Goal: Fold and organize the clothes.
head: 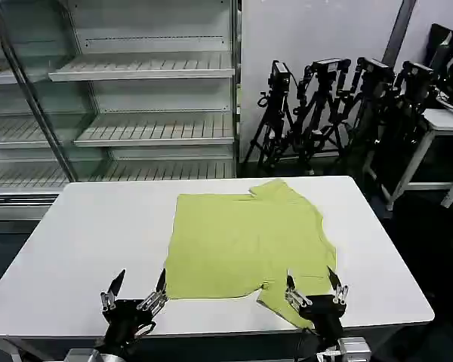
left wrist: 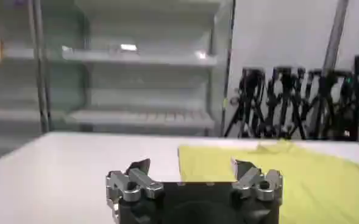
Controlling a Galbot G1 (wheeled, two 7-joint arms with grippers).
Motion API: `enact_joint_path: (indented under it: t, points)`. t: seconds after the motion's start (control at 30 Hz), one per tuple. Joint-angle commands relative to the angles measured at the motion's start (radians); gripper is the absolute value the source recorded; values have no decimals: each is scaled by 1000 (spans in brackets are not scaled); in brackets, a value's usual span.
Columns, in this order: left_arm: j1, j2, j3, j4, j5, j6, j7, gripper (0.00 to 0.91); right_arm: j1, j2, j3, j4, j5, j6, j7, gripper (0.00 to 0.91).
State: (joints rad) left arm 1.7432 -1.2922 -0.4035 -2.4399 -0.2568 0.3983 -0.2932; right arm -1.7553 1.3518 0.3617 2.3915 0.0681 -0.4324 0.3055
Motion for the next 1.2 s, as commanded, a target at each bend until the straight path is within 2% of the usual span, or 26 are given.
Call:
enact_joint_path:
  t: [0.03,0.53,0.57,0.6,0.63,0.67,0.7,0.77,1.2]
  points:
    - [-95,55,31,115,-86,144,-36,907,-51,-1,18,-14,8,-27,12,907]
    - [-195,48,78,247,-117,178,-69,907,-48,47,-59,-79,-51,2,16,907]
    - [-196,47,80,248,-122,178,-69,736,-45,49,-62,-83,-55,3,16,907]
    - [-197,44,83,248,-122,177,-69,242,-44,53,-64,-85,-56,3,16,887]
    - [-197,41,90,249,-122,177,-68,161,-43,56,-66,-89,-58,5,16,725]
    - [-198,39,94,249,-122,177,-68,60,-42,58,-67,-93,-58,7,16,282]
    - [-200,39,98,252,-122,174,-68,40,-41,59,-68,-96,-58,9,18,141]
    - [-205,39,101,259,-123,165,-68,30,-39,62,-68,-103,-56,16,19,10]
    - [-188,41,103,258,-136,134,-66,30,-49,75,-72,-107,-33,32,28,0]
